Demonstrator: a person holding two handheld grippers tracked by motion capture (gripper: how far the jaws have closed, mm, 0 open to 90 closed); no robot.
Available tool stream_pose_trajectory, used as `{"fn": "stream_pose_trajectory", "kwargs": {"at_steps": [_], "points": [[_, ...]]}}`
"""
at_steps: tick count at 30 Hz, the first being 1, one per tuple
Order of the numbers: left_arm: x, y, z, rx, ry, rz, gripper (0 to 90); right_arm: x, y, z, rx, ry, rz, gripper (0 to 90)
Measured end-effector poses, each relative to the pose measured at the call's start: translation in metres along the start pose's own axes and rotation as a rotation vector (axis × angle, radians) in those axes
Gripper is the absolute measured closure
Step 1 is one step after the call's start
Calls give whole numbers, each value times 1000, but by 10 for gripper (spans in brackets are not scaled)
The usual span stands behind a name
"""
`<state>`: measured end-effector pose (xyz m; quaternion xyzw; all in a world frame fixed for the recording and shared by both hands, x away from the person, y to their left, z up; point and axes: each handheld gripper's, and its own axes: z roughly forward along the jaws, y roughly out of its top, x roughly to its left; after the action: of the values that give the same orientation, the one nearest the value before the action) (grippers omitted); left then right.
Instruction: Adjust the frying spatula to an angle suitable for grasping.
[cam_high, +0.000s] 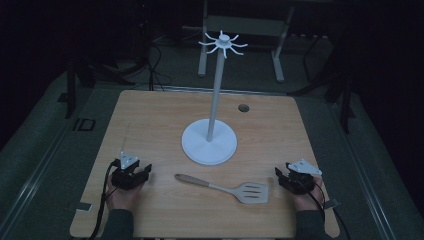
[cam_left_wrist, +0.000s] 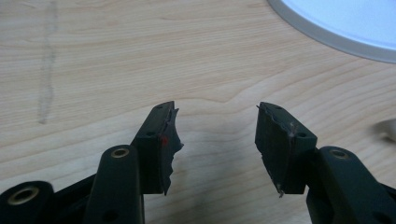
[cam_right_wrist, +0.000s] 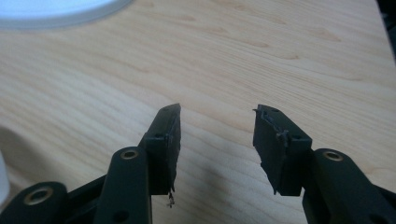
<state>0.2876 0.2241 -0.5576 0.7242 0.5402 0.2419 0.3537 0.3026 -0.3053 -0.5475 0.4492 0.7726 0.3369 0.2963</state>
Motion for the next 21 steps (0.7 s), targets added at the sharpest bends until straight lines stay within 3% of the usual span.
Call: {"fn": "stream_pose_trajectory", "kwargs": {"at_steps": [6, 9, 13, 17, 21], "points": [[-4, 0, -4, -1, -61, 33, 500, 9, 8, -8, -21, 7, -32, 503], [-6, -1, -6, -4, -72, 43, 500, 13, 12, -11, -4, -29, -80, 495], [-8, 0, -7, -10, -81, 47, 505, 23, 21, -16, -21, -17, -113, 492], [-9, 0, -7, 0, -85, 55, 508, 33, 32, -24, -31, 35, -125, 525], [-10, 0, -7, -1, -85, 65, 508, 48, 46, -33, -45, 104, -174, 596]]}}
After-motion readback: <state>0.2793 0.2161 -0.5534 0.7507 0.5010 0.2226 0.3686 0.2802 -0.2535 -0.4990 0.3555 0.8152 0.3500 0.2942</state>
